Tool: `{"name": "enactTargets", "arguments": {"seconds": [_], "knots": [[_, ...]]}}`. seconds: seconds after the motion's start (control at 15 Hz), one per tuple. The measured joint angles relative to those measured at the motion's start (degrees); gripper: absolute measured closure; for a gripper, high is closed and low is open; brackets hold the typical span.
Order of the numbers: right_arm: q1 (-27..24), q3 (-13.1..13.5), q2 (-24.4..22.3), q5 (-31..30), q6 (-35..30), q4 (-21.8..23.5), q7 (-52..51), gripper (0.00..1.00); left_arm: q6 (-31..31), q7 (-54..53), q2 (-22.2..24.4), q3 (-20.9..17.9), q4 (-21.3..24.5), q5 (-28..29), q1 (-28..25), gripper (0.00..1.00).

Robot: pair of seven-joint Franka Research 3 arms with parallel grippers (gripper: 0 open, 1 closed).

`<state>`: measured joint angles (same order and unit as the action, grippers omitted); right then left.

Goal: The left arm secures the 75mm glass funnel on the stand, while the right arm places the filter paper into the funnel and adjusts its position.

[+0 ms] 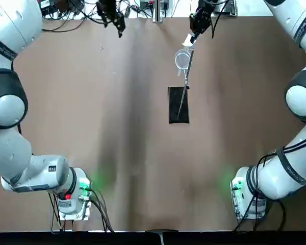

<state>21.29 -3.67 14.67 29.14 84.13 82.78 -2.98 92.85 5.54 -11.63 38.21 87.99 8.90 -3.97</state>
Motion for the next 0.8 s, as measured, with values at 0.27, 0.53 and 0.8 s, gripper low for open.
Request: {"name": "enactTargets", "arguments": {"seconds": [0.27, 0.53, 0.8], "knots": [[-0.05, 0.19, 0.43, 1.05, 1.99, 1.44, -6.27, 0.99, -3.73, 5.22, -0.01, -1.99, 0.06, 0.01, -3.60, 0.00], [0.16, 0.11, 0.80, 1.16, 3.12, 3.05, -7.99, 0.99, -3.97, 5.63, -0.01, -2.42, -0.01, 0.25, -8.60, 0.00], [0.81, 0.04, 0.85, 1.20, 3.76, 3.56, -8.04, 0.98, -3.97, 10.38, 0.00, -2.96, -0.18, 1.18, -9.61, 0.00]]}}
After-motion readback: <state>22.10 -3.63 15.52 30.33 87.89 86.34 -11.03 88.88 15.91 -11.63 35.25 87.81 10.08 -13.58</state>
